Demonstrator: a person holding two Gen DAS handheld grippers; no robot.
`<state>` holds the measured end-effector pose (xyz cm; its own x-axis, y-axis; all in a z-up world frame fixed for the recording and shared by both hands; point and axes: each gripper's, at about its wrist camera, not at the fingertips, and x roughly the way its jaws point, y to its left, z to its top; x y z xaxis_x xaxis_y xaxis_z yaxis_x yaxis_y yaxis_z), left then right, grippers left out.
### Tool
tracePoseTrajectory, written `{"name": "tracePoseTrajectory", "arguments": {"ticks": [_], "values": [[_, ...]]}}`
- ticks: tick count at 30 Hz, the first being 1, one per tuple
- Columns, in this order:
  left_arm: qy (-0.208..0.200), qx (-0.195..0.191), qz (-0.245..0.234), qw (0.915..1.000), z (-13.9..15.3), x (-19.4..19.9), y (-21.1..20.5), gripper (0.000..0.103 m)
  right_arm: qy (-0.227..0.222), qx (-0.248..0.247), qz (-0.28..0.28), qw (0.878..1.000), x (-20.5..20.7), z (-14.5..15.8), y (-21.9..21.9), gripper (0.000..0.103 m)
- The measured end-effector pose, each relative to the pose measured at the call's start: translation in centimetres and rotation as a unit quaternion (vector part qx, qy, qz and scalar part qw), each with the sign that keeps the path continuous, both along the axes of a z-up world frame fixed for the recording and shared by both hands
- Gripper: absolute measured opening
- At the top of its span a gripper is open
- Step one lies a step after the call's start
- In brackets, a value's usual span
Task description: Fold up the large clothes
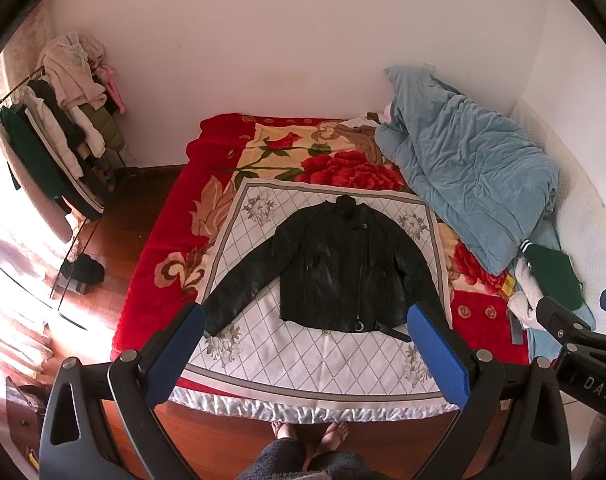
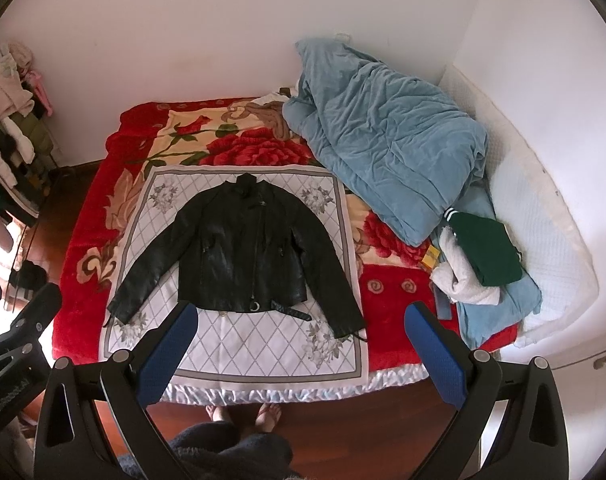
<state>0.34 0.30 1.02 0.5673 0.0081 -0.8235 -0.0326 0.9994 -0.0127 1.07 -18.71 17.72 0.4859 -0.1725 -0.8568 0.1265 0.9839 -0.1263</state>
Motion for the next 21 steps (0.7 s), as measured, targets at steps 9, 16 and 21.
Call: {"name": "tracePoseTrajectory", "arguments": {"ticks": [9,16,21], "values": [[0.0,-0.001,-0.001,1.0,0.2,0.0,0.1,0.103,-0.001,0.001,0.0,1.0,-0.2,-0.1,0.0,0.103],[-0.001,0.0,-0.005,1.0,1.6,0.7,0.2,0.103,-0.001,0.002,0.0,1.0,-0.1,0.0,0.1,0.103],[-0.003,0.001,-0.004,1.0,1.8,0.8,0.2,0.103,-0.001,0.002,0.0,1.0,-0.2,0.0,0.1,0.103]]}}
